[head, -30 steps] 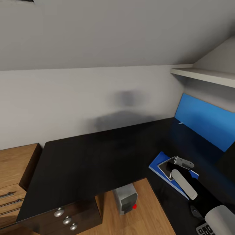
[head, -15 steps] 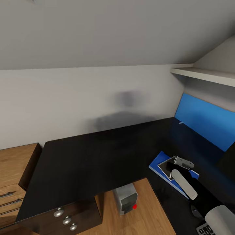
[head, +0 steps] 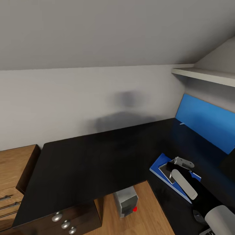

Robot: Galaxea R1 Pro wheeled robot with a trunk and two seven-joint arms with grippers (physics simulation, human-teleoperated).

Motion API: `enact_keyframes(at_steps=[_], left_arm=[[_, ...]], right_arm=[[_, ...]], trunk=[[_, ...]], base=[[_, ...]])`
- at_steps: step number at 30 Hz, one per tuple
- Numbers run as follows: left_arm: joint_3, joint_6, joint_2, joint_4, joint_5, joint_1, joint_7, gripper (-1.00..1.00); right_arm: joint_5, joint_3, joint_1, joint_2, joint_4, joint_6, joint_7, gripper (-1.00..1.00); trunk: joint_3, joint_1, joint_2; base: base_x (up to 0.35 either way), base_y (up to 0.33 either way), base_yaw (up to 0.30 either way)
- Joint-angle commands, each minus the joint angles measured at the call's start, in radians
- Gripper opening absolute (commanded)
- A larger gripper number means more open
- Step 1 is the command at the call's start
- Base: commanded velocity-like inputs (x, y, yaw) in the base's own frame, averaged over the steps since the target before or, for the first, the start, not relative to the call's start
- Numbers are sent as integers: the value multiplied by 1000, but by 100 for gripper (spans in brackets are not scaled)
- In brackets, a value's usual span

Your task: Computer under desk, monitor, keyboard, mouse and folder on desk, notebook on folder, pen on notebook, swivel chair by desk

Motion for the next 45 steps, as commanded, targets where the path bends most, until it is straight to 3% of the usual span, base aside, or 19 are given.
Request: enact_keyframes(at_steps=[1, 45], left_arm=[[-2, 5, 1, -2, 3, 0, 7, 100], [-3, 5, 1, 4, 4, 1, 8, 100]], right_arm=[[-4, 3, -1, -1, -1, 4, -7, -100], [-7, -22, -1, -7, 2, 0, -7, -100]], trunk=[[-1, 0, -1], [-1, 0, -1]], base=[[18, 0, 0], [27, 0, 0]])
